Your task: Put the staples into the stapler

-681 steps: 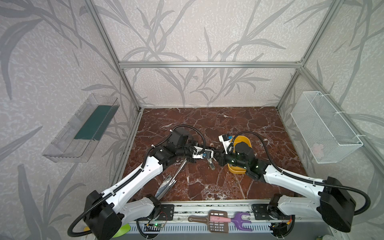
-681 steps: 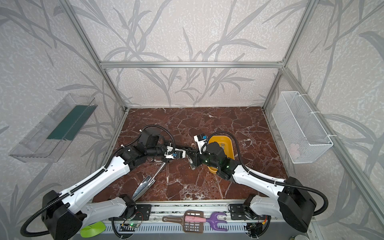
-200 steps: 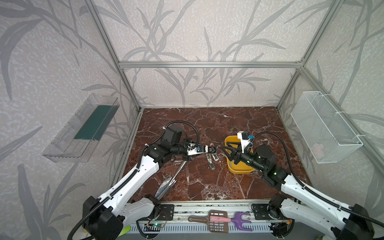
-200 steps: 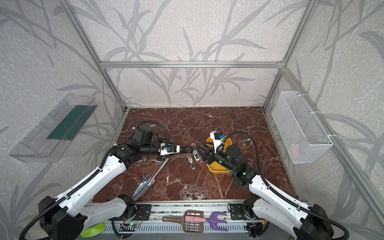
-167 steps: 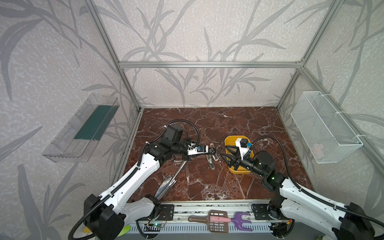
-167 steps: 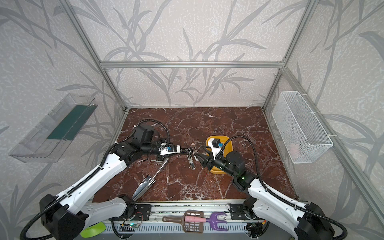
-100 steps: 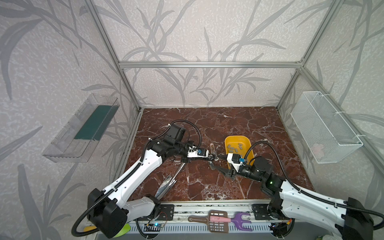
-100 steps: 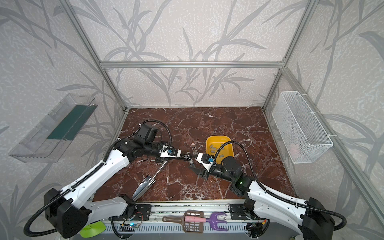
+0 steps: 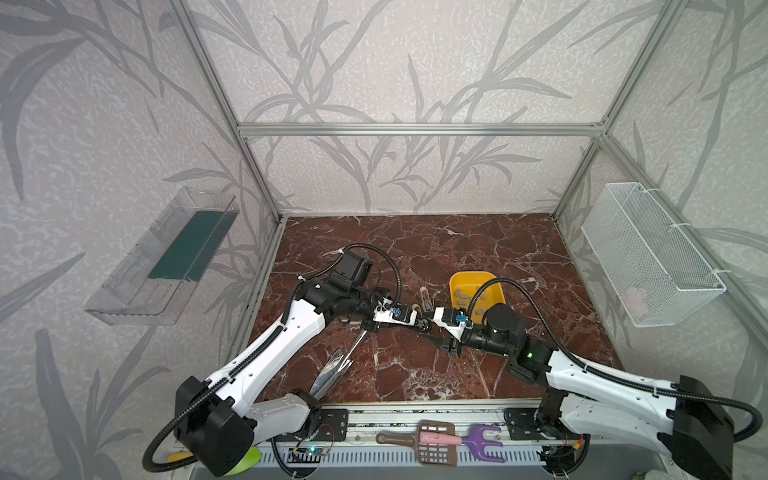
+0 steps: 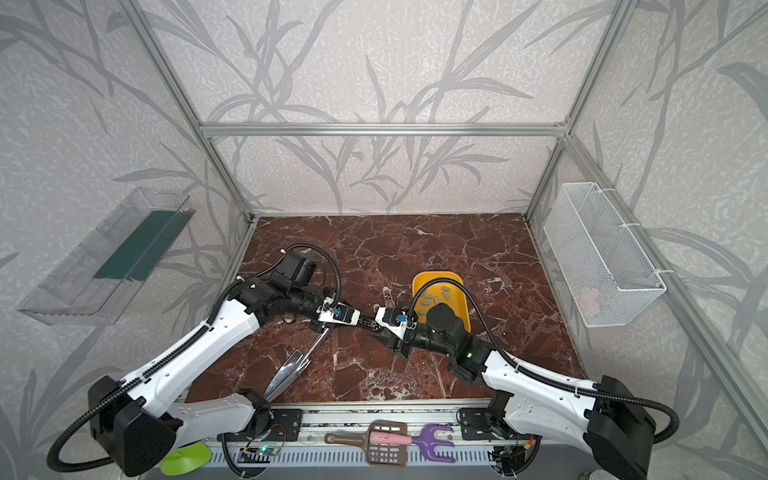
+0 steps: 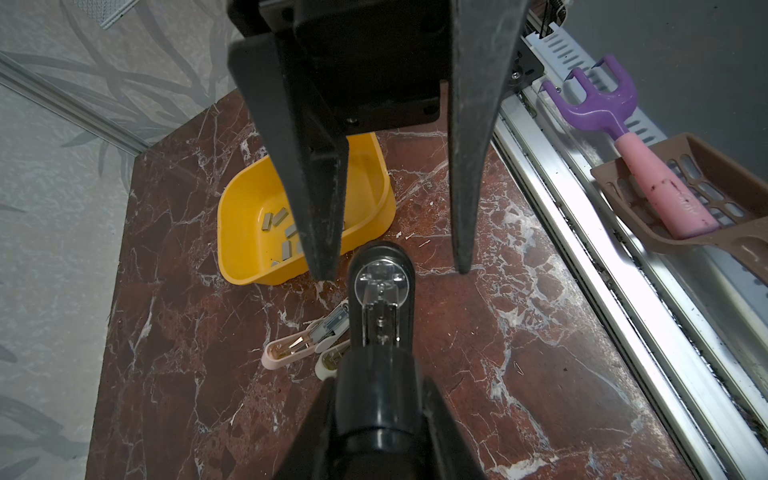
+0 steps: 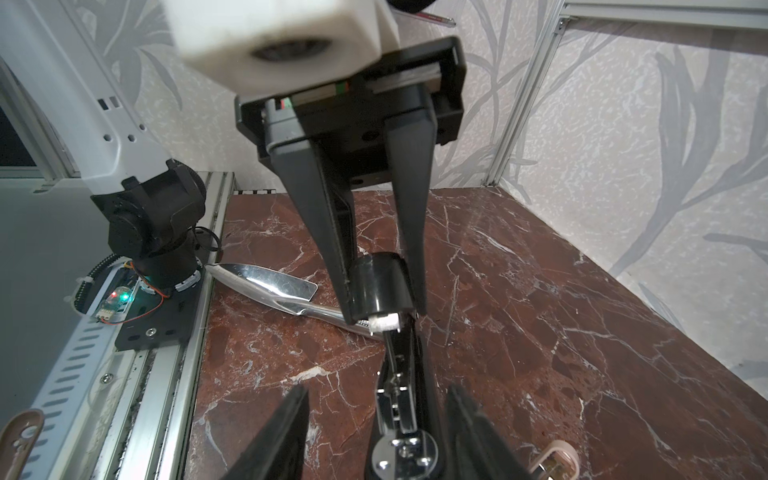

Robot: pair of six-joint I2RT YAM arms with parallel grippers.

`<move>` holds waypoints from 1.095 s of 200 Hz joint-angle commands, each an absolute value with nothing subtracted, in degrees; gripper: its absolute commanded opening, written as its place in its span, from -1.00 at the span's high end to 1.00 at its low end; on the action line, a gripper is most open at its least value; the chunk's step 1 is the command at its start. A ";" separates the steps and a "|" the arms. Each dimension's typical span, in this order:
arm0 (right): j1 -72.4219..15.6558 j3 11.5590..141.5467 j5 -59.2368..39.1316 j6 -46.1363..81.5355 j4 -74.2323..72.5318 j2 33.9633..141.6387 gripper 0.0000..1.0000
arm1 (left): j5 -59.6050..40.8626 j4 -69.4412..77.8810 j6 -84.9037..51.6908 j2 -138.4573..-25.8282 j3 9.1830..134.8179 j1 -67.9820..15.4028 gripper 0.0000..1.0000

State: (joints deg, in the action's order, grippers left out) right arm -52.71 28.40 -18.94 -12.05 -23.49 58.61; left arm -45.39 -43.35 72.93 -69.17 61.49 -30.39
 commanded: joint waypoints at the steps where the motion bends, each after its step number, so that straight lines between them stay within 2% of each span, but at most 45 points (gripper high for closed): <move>1: -53.26 30.89 -18.88 -12.85 -21.30 59.38 -0.02 | -48.95 -43.45 75.23 -68.43 62.84 -30.98 1.00; 84: -53.61 34.50 -16.67 -10.92 -16.54 63.84 0.33 | -49.44 -43.20 75.06 -68.56 62.75 -32.29 1.00; 133: -53.56 36.71 -14.13 -10.57 -12.51 66.32 0.65 | -49.97 -42.15 74.50 -67.42 62.23 -32.31 1.00; 163: -53.57 37.40 -13.63 -10.56 -11.69 67.62 0.65 | -51.00 -42.22 74.40 -67.16 62.34 -32.31 1.00; 193: -53.69 37.51 -13.23 -10.72 -11.65 68.20 0.52 | -52.68 -41.94 74.09 -66.88 62.49 -32.18 1.00; 219: -53.94 37.54 -12.88 -11.16 -11.69 68.47 0.50 | -53.89 -41.00 73.49 -66.20 62.05 -32.25 1.00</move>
